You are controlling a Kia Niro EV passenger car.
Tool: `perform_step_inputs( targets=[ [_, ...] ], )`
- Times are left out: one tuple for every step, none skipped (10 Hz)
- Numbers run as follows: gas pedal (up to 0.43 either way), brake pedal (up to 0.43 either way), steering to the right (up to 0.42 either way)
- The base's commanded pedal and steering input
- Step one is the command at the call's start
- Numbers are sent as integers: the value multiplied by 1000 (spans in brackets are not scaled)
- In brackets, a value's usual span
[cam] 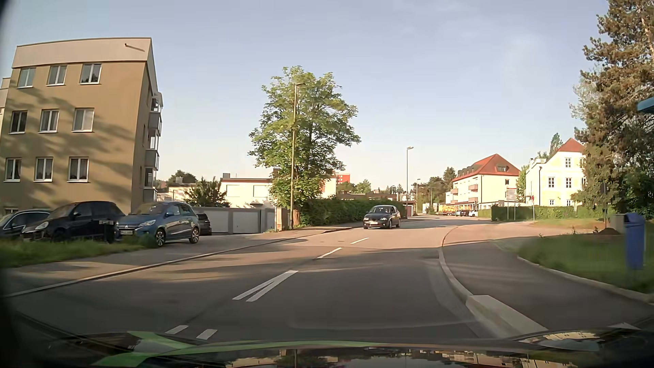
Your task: Follow the waypoints while adhering to traffic rules and regulations
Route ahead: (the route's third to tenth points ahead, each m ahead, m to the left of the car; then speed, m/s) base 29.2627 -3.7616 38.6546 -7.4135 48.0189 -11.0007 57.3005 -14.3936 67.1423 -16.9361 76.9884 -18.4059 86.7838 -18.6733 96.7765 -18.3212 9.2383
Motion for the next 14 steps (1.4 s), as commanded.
perform_step_inputs(
  targets=[
    [59,0,48],
    [59,0,51],
    [59,0,54],
    [59,0,60],
    [67,0,69],
    [79,0,76],
    [79,0,79],
    [79,0,79],
    [87,0,75],
    [87,0,69],
    [130,0,62],
    [130,0,56],
    [130,0,47],
    [138,0,40]
  ],
)
